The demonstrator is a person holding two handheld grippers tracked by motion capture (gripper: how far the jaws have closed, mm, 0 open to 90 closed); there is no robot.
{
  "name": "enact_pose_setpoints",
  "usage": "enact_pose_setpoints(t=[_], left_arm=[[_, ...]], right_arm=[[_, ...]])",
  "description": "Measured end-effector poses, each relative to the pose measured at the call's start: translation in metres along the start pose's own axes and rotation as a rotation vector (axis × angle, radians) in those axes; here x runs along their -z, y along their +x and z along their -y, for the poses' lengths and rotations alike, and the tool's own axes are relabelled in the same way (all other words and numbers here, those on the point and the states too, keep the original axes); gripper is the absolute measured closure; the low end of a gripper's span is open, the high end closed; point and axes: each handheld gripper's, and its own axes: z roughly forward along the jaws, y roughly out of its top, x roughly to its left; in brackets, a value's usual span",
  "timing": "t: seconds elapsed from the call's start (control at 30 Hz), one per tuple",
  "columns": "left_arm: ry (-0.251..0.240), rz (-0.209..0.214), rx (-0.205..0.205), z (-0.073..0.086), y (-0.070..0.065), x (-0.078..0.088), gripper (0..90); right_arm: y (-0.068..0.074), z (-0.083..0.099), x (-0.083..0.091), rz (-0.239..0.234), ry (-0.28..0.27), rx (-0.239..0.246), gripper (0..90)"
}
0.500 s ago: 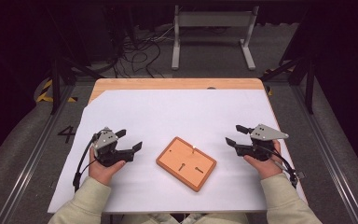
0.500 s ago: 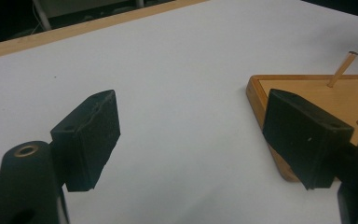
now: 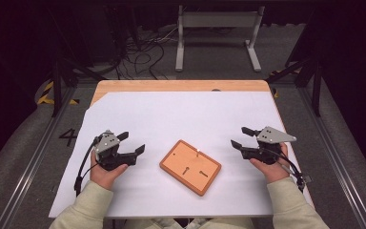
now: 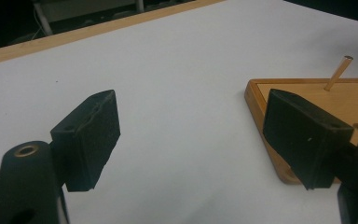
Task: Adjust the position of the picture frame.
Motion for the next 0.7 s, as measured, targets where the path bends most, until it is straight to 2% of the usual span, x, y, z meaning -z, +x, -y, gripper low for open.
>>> enact_pose_setpoints(t=[0.6,0.7], left_arm=[[0.001,0.005,-0.011,-0.0013,-0.0009,0.0019,22.0],[0.000,0.010,-0.018,-0.0017,-0.0019,0.0022,24.8]], right_arm=[[0.0010,-0.0014,0.0012,-0.007,0.001,-0.011,35.9],[0.0024,-0.0024,0.0013,-0.008,0.004,-0.010,35.9]])
